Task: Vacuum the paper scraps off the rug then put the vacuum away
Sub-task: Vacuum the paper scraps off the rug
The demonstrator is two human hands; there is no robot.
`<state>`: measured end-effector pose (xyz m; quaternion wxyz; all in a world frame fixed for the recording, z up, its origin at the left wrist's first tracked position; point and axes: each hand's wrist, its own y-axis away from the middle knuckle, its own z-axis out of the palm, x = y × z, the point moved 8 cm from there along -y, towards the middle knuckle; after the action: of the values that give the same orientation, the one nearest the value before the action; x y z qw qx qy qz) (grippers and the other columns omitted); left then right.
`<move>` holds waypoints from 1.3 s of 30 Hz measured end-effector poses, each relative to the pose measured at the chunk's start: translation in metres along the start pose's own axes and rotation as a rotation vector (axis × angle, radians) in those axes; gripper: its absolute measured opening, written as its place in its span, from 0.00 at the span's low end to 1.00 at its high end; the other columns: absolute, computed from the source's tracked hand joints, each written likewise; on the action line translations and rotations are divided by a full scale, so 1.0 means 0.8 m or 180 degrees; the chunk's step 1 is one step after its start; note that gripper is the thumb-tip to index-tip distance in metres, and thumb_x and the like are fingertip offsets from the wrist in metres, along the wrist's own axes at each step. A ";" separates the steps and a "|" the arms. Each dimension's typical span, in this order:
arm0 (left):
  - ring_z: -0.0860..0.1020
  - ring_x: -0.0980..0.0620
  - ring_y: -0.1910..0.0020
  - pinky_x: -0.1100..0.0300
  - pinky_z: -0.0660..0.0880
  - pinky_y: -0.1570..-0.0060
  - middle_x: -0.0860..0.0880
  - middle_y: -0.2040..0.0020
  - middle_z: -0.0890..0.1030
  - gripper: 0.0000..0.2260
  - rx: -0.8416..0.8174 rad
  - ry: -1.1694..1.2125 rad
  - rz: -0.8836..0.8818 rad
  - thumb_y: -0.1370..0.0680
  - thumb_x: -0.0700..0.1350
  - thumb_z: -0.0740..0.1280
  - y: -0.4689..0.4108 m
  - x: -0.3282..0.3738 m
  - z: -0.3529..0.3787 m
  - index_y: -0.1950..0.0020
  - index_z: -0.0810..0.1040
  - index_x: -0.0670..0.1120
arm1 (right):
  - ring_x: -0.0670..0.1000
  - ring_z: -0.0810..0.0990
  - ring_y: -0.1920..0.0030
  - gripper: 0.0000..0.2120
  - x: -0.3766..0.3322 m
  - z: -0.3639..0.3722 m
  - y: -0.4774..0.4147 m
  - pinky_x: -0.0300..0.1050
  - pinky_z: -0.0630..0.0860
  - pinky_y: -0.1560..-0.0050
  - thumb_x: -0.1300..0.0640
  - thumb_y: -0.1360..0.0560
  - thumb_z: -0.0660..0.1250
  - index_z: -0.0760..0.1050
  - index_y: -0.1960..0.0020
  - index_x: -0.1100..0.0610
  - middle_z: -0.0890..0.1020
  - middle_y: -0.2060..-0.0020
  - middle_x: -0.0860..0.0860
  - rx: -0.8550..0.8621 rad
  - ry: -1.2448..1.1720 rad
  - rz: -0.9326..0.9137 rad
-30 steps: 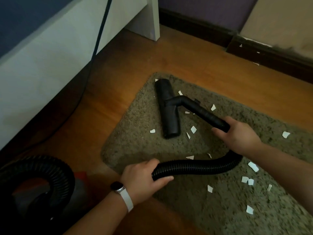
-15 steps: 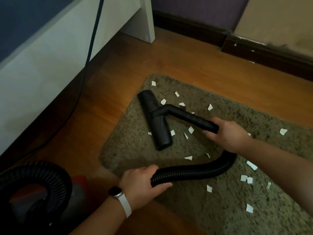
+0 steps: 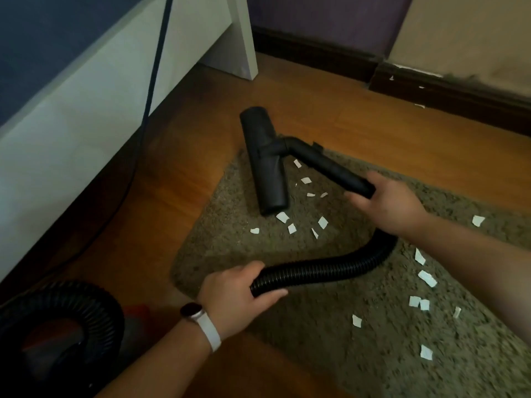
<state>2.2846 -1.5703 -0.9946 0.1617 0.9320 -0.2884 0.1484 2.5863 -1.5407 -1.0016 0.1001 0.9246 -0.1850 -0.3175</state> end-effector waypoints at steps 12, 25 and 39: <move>0.76 0.59 0.65 0.63 0.70 0.71 0.57 0.64 0.77 0.23 0.0061 0.0170 -0.0398 0.28 0.72 0.59 -0.019 -0.045 -0.007 0.48 0.75 0.56 | 0.50 0.76 0.64 0.15 -0.048 0.036 -0.099 0.42 0.66 0.71 0.40 0.23 0.65 0.72 0.44 0.50 0.77 0.62 0.51 -0.0276 0.0396 -0.0012; 0.75 0.60 0.62 0.65 0.68 0.67 0.59 0.62 0.74 0.22 -0.0409 0.0118 -0.0210 0.28 0.73 0.56 -0.003 -0.028 0.030 0.46 0.72 0.59 | 0.51 0.78 0.63 0.16 0.024 0.044 -0.053 0.44 0.67 0.69 0.41 0.21 0.65 0.73 0.44 0.54 0.78 0.61 0.53 -0.0425 0.0073 0.0460; 0.76 0.59 0.61 0.61 0.75 0.62 0.57 0.59 0.77 0.24 -0.0485 -0.0059 -0.0014 0.28 0.74 0.56 0.000 -0.016 0.032 0.45 0.73 0.57 | 0.49 0.77 0.64 0.12 0.013 0.037 -0.020 0.44 0.67 0.69 0.41 0.22 0.66 0.71 0.50 0.49 0.78 0.63 0.50 -0.0431 0.0329 0.0207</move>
<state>2.2790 -1.5738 -1.0227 0.2299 0.9189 -0.2983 0.1170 2.5797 -1.5322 -1.0354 0.1821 0.9244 -0.1876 -0.2777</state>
